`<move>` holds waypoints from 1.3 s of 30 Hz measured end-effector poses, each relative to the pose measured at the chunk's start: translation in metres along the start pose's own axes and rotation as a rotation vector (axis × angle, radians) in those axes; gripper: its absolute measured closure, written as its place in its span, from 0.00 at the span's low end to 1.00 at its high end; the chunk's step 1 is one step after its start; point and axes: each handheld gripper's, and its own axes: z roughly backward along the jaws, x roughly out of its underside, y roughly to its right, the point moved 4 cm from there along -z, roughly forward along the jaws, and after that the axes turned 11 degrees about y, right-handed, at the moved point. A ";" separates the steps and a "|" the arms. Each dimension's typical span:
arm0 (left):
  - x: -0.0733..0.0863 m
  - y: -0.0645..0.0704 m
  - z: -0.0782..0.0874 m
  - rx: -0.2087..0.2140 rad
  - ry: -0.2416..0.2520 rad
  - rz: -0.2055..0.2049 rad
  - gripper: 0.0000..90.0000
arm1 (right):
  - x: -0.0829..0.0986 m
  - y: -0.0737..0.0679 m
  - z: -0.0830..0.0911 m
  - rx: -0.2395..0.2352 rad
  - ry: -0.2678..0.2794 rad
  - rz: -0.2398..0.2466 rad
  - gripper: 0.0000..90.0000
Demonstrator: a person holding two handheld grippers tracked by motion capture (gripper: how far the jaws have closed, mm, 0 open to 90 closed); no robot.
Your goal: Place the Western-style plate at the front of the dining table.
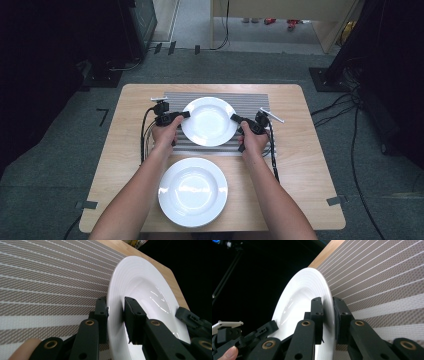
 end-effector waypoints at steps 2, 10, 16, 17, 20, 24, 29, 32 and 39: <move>0.000 0.002 -0.006 -0.005 -0.008 -0.007 0.83 | -0.002 0.003 0.000 0.007 0.008 -0.008 0.91; 0.001 0.006 -0.021 -0.040 -0.030 -0.030 0.81 | -0.007 0.014 -0.004 0.042 0.052 -0.038 0.91; 0.005 0.002 -0.026 -0.050 -0.050 -0.037 0.79 | -0.016 0.009 -0.007 0.034 0.038 0.030 0.92; 0.005 0.003 -0.027 -0.055 -0.049 -0.037 0.79 | -0.017 0.009 -0.007 0.034 0.042 0.011 0.92; 0.006 0.004 -0.028 -0.071 -0.051 -0.046 0.79 | -0.015 0.015 -0.010 0.058 0.039 -0.003 0.91; 0.007 0.005 -0.029 -0.075 -0.046 -0.060 0.79 | -0.015 0.016 -0.011 0.047 0.053 0.005 0.91; 0.006 0.006 -0.027 -0.069 -0.049 -0.089 0.77 | -0.014 0.014 -0.012 0.069 0.067 0.043 0.86; 0.005 0.004 -0.023 -0.047 -0.040 -0.104 0.72 | -0.014 0.012 -0.011 0.103 0.074 0.118 0.66; -0.008 0.012 -0.003 -0.012 -0.006 -0.116 0.40 | -0.021 0.003 0.000 0.130 0.094 0.243 0.55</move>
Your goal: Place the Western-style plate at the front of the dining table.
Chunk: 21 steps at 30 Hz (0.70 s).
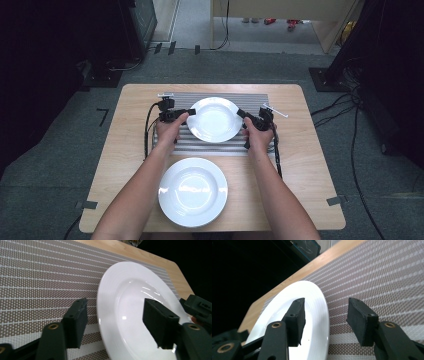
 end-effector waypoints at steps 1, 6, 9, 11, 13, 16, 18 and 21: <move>-0.001 0.002 0.004 0.003 0.006 -0.007 0.36 | -0.002 -0.002 0.002 -0.005 0.003 0.014 0.54; -0.001 0.006 0.021 0.023 0.040 -0.030 0.25 | -0.010 -0.015 0.016 -0.065 -0.033 0.062 0.44; 0.001 0.007 0.032 0.011 0.047 -0.054 0.21 | -0.012 -0.024 0.028 -0.090 -0.054 0.135 0.42; 0.001 0.007 0.039 -0.017 0.055 -0.083 0.21 | -0.015 -0.029 0.035 -0.107 -0.050 0.158 0.41; 0.002 0.008 0.048 -0.019 0.067 -0.089 0.21 | -0.016 -0.034 0.044 -0.117 -0.045 0.196 0.40; 0.003 0.007 0.061 0.002 0.086 -0.081 0.21 | -0.017 -0.036 0.055 -0.112 -0.046 0.242 0.39; 0.005 0.005 0.069 -0.001 0.093 -0.075 0.22 | -0.016 -0.035 0.062 -0.110 -0.047 0.261 0.37; 0.009 0.002 0.080 -0.030 0.100 -0.109 0.22 | -0.015 -0.032 0.073 -0.093 -0.042 0.301 0.35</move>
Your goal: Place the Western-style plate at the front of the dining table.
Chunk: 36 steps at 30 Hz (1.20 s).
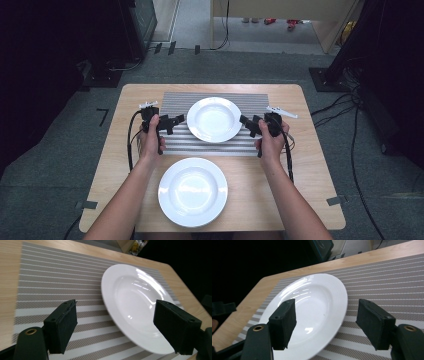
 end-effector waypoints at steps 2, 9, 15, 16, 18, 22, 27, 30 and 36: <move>0.003 -0.001 0.007 -0.005 -0.002 -0.027 0.22 | 0.001 0.000 0.005 0.003 0.002 0.019 0.34; 0.010 -0.001 0.032 -0.036 0.030 -0.067 0.21 | 0.006 -0.003 0.025 -0.005 0.005 0.081 0.32; 0.016 -0.007 0.055 -0.049 0.034 -0.086 0.20 | 0.013 0.001 0.042 -0.003 0.002 0.111 0.31; 0.018 -0.009 0.058 -0.053 0.034 -0.088 0.20 | 0.014 0.002 0.045 -0.003 0.003 0.112 0.31; 0.022 -0.012 0.066 -0.057 0.036 -0.087 0.20 | 0.016 0.003 0.051 -0.001 0.000 0.116 0.31; 0.032 -0.019 0.078 -0.077 0.038 -0.101 0.20 | 0.020 0.007 0.063 -0.002 -0.003 0.122 0.31; 0.038 -0.022 0.093 -0.065 0.051 -0.102 0.20 | 0.022 0.011 0.078 -0.001 -0.002 0.129 0.31; 0.042 -0.022 0.101 -0.072 0.064 -0.113 0.20 | 0.023 0.015 0.089 0.000 0.004 0.131 0.30; 0.052 -0.026 0.113 -0.081 0.061 -0.124 0.20 | 0.027 0.026 0.110 0.007 0.012 0.127 0.30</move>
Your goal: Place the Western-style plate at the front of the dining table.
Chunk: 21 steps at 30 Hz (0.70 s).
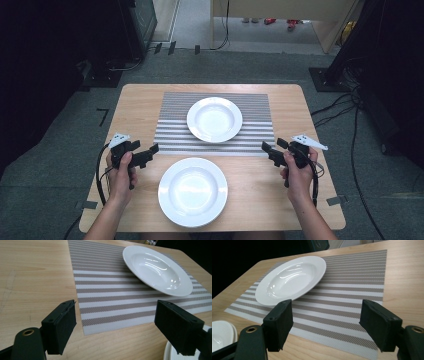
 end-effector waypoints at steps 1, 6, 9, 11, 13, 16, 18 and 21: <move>0.002 -0.001 0.003 -0.004 -0.002 -0.002 0.20 | 0.000 0.001 0.003 0.002 0.001 -0.004 0.30; 0.010 -0.006 0.014 -0.015 -0.008 -0.012 0.20 | 0.004 0.014 0.022 0.021 0.009 -0.010 0.30; 0.014 -0.008 0.021 -0.017 -0.011 -0.012 0.20 | 0.006 0.020 0.032 0.031 0.008 -0.003 0.29; 0.016 -0.009 0.025 -0.015 -0.012 -0.015 0.20 | 0.008 0.024 0.038 0.040 0.006 -0.007 0.29; 0.018 -0.010 0.030 -0.015 -0.013 -0.018 0.20 | 0.010 0.028 0.044 0.044 0.010 -0.002 0.29; 0.023 -0.011 0.036 -0.020 -0.008 -0.012 0.20 | 0.013 0.033 0.054 0.058 0.008 -0.004 0.29; 0.026 -0.013 0.040 -0.029 -0.010 -0.019 0.20 | 0.016 0.036 0.059 0.064 0.006 -0.003 0.29; 0.031 -0.017 0.047 -0.035 -0.007 -0.005 0.20 | 0.019 0.041 0.067 0.073 0.004 -0.002 0.29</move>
